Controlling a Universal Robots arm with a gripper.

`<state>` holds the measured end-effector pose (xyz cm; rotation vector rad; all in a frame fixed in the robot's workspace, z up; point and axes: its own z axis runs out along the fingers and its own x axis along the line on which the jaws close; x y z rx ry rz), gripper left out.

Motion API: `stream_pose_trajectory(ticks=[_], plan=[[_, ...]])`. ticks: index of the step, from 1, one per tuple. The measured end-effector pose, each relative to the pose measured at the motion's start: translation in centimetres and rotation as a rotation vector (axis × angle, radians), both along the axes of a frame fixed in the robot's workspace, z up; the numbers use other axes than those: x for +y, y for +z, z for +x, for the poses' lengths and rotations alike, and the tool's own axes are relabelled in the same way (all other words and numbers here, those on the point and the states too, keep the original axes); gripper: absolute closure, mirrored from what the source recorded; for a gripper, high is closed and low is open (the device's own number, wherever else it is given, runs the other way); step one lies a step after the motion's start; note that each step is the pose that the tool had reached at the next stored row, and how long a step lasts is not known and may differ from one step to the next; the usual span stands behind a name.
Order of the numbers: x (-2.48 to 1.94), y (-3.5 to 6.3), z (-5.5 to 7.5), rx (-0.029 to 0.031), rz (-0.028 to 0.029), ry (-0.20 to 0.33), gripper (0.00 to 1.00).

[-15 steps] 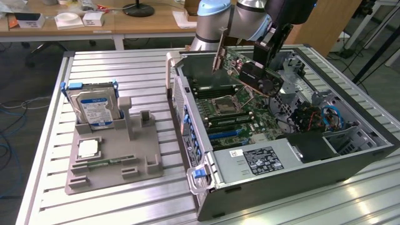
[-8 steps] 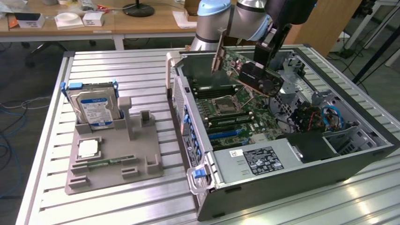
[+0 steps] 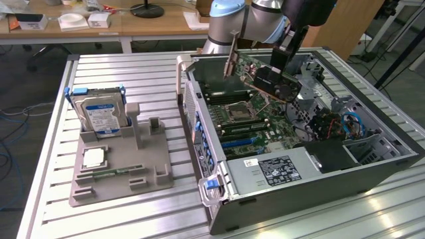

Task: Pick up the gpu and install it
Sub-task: 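Insert the gpu into the slot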

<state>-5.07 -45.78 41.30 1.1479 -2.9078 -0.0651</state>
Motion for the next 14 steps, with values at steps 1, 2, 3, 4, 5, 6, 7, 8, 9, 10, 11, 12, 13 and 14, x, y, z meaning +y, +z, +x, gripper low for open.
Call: stream_pose_trajectory(ticks=[1,2,3,4,5,6,7,8,9,10,11,12,13,14], plan=[[0.0,-0.01,0.0,0.0,0.0,0.006,0.74],[0.0,-0.01,0.0,0.0,0.0,0.012,0.74],[0.0,-0.02,0.0,0.0,0.0,0.017,0.74],[0.0,-0.02,0.0,0.0,-0.0001,0.022,0.74],[0.0,-0.03,0.0,0.0,0.0,0.028,0.74],[0.0,-0.03,0.0,0.0,-0.0001,0.033,0.74],[0.0,-0.04,0.0,0.0,-0.0001,0.038,0.74],[0.0,-0.05,0.0,0.0,0.0,0.044,0.74],[0.0,-0.05,0.0,0.0,-0.0001,0.049,0.74],[0.0,-0.05,0.0,0.0,-0.0001,0.054,0.74],[0.0,-0.06,0.0,0.0,0.0,0.059,0.74],[0.0,-0.06,0.0,0.0,0.0,0.064,0.74],[0.01,-0.07,0.0,0.0,-0.0001,0.069,0.74],[0.01,-0.07,0.0,0.0,-0.0001,0.074,0.74]])
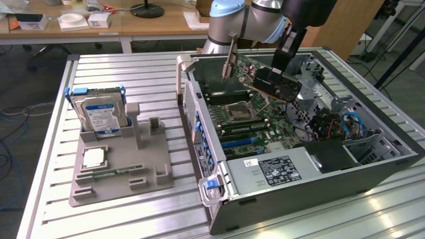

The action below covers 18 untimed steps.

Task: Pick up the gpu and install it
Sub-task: 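Insert the gpu into the slot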

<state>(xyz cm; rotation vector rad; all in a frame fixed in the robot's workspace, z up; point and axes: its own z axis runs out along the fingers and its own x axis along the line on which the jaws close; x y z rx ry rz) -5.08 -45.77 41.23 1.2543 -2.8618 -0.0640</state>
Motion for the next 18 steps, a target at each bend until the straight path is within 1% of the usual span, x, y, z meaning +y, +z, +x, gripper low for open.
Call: stream_pose_trajectory(ticks=[18], plan=[[0.01,-0.06,0.02,0.0,0.0,0.099,0.74]])
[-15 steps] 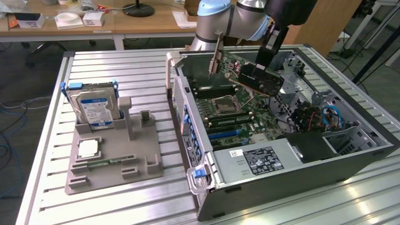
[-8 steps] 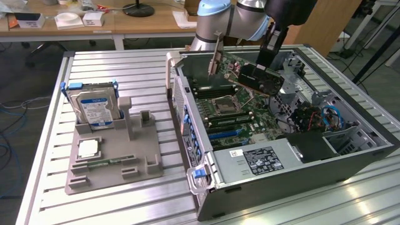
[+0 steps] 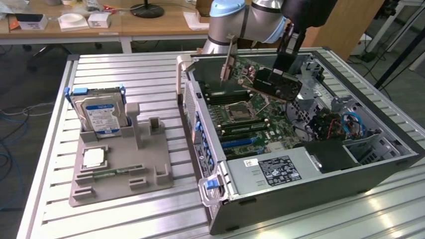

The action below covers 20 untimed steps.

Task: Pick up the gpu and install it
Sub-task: 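Insert the gpu into the slot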

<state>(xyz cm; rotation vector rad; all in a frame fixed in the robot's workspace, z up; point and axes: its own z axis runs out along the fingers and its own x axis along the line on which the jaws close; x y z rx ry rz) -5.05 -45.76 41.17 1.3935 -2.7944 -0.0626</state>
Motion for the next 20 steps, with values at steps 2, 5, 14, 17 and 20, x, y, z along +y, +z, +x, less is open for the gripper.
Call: stream_pose_trajectory(ticks=[2,5,14,17,20], plan=[[0.0,-0.01,0.0,0.0,0.0001,0.01,0.74],[0.0,-0.01,0.0,0.0,0.0,0.03,0.74],[0.0,-0.03,0.0,0.0,0.0001,0.08,0.74],[0.0,-0.04,0.0,0.0,0.0001,0.097,0.74],[0.0,-0.04,0.0,0.0,0.0001,0.113,0.74]])
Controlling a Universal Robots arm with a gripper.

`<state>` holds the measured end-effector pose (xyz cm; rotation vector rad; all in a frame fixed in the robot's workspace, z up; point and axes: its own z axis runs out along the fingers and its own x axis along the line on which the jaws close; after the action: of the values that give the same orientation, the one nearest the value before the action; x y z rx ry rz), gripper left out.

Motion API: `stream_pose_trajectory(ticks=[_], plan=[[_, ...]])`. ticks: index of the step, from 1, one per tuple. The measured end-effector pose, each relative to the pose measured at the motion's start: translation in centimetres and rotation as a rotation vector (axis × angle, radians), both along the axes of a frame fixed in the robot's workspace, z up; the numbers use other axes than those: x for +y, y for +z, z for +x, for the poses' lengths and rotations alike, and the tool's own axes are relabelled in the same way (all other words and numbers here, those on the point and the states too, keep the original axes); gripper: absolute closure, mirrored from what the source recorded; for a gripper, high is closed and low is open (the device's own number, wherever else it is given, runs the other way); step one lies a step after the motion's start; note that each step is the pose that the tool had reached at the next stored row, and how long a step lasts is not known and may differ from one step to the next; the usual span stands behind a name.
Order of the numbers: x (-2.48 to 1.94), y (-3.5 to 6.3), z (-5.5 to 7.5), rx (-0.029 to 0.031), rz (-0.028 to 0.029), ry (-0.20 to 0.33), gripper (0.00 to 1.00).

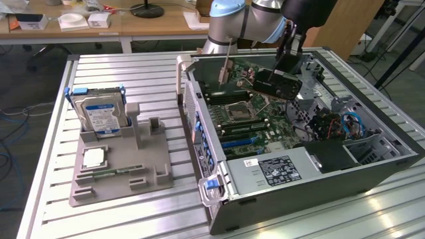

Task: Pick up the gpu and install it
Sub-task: 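Insert the gpu into the slot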

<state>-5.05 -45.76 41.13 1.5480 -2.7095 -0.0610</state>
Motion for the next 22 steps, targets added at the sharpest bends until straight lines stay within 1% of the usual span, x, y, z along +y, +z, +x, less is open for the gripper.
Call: stream_pose_trajectory(ticks=[22], plan=[[0.0,-0.09,0.0,0.0,-0.0001,0.116,0.74]])
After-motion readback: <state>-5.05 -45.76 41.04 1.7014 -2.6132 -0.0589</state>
